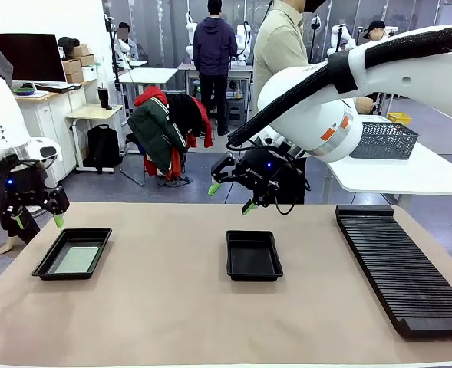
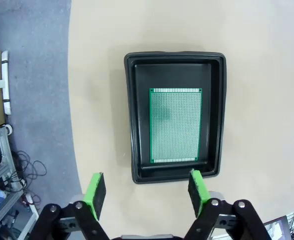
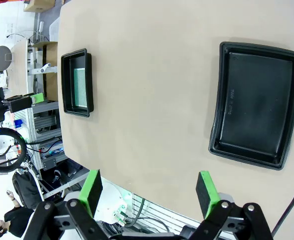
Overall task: Inspect and transfer BCBs to ESD trays.
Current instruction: Pick up the ESD tray and place it on the left side of the table.
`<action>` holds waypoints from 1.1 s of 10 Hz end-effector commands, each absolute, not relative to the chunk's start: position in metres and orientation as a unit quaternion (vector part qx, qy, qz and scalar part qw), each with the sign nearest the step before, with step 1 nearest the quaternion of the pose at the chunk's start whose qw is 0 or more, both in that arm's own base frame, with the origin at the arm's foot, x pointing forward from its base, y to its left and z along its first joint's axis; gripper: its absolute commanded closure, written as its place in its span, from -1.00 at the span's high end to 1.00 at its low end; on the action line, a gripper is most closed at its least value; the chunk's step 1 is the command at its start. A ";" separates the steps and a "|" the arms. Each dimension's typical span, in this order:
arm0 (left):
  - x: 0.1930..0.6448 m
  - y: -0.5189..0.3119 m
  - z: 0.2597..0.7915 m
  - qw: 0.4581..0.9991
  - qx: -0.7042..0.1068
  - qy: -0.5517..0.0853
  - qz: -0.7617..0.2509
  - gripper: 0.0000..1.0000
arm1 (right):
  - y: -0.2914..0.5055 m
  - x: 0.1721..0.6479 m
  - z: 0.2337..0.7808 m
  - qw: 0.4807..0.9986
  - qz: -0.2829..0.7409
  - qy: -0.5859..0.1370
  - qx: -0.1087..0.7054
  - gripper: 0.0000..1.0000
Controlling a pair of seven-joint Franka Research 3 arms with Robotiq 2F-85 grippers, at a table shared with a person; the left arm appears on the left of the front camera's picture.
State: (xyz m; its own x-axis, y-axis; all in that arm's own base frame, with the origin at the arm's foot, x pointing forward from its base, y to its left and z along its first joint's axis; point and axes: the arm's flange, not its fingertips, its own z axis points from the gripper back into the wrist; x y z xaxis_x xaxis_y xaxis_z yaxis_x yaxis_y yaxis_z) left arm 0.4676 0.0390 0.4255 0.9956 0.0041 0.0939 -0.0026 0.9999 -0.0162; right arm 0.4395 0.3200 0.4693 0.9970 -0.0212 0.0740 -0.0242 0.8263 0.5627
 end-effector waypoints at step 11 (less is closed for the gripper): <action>0.472 0.026 0.462 0.999 0.023 -0.036 -0.007 1.00 | 0.322 0.442 0.469 0.957 -0.007 -0.040 0.286 1.00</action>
